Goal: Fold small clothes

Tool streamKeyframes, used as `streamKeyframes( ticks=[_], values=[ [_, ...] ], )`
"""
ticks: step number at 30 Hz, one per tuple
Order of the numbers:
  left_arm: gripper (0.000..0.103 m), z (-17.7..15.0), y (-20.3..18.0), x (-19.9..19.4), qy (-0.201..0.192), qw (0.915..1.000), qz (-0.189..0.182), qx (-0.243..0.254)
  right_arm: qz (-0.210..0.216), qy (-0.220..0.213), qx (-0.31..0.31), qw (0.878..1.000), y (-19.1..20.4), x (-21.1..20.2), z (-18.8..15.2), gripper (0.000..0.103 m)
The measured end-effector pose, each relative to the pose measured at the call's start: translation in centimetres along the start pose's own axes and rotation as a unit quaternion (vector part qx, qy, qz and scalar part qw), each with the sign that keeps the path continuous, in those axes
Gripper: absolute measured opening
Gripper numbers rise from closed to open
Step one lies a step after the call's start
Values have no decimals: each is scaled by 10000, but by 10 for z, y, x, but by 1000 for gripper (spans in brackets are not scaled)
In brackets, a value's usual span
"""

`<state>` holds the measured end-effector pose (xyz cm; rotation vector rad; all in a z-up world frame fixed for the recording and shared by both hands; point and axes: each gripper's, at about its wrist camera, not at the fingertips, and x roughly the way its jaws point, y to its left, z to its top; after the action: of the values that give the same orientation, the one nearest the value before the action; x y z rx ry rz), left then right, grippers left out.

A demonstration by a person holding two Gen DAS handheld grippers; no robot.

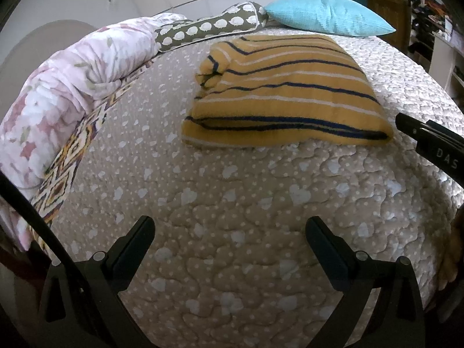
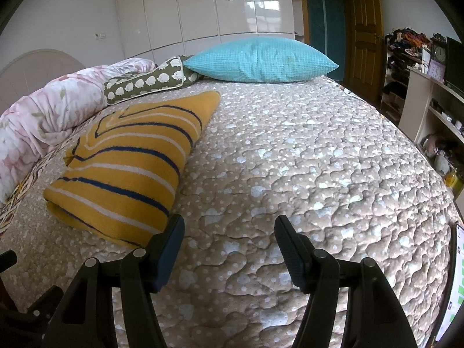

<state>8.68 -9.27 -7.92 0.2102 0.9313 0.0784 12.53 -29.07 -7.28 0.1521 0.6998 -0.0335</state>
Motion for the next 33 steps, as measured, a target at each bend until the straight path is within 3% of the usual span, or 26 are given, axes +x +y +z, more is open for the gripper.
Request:
streamKeyframes(
  ticks=[26,33],
  values=[
    [103,-4,3,12,172,9996,-177,-151,-77,51,-62,9999,0,5,1,71],
    [103,-6,8,18,215,9990,-309,-259,-397,406,-143,9983,5,10,-4,72]
  ],
)
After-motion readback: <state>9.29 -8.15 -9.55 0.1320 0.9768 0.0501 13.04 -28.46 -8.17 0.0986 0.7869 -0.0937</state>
